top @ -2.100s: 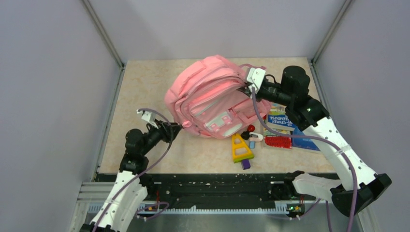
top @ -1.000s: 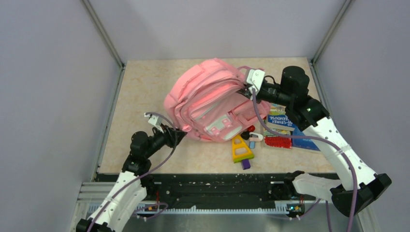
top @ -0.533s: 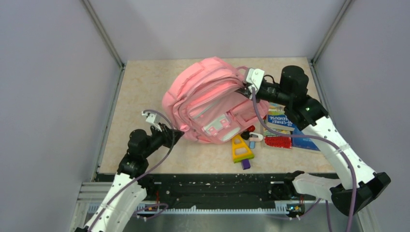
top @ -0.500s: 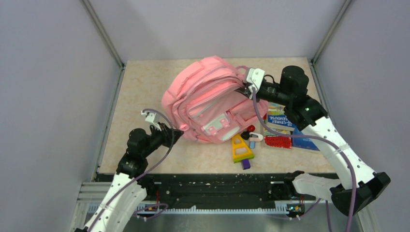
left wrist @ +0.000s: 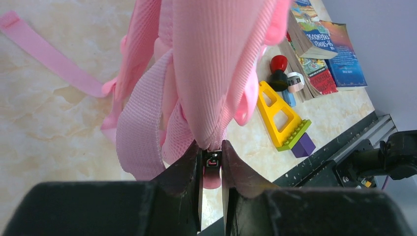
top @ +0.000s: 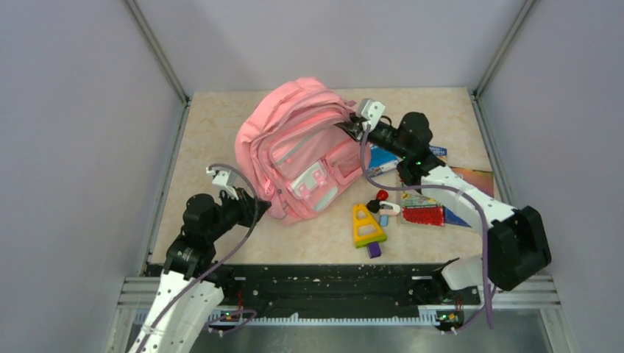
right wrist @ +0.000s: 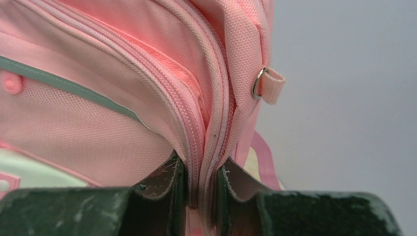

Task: Pack the student bag
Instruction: Unzip the student bag at the center of the board.

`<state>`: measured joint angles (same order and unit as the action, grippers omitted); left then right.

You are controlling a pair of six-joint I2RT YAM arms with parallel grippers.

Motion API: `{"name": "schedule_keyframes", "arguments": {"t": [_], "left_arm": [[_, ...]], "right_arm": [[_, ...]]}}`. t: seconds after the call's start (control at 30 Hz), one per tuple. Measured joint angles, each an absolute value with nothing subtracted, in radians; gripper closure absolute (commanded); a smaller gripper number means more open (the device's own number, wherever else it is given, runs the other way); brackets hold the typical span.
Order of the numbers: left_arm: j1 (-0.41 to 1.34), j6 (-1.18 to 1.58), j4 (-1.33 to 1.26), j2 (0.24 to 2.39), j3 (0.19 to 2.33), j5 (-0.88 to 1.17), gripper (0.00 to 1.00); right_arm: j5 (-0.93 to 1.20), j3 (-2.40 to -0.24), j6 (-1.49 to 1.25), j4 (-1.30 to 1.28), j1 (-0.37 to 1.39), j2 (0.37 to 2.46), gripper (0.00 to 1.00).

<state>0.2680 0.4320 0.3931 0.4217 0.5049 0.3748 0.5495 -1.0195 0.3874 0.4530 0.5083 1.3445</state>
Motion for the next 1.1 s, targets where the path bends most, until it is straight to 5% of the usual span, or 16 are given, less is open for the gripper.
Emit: {"name": "schedule_keyframes", "arguments": {"t": [0.1,0.2,0.47,0.83,1.1], "left_arm": [[0.268,0.419,0.416,0.400,0.515,0.373,1.00],[0.269,0.408,0.435,0.384,0.528,0.388,1.00],[0.270,0.355,0.435,0.385,0.542,0.453,1.00],[0.270,0.236,0.420,0.464,0.594,0.521,1.00],[0.270,0.197,0.405,0.490,0.595,0.526,1.00]], "right_arm": [[0.506,-0.976,0.331,0.620,0.508,1.419,0.50],[0.432,-0.926,0.286,0.772,0.508,1.453,0.34],[0.267,-0.897,0.112,0.856,0.508,1.430,0.09],[0.041,-0.931,-0.199,0.565,0.521,1.246,0.05],[-0.010,-0.958,-0.199,0.426,0.736,1.248,0.04]]}}
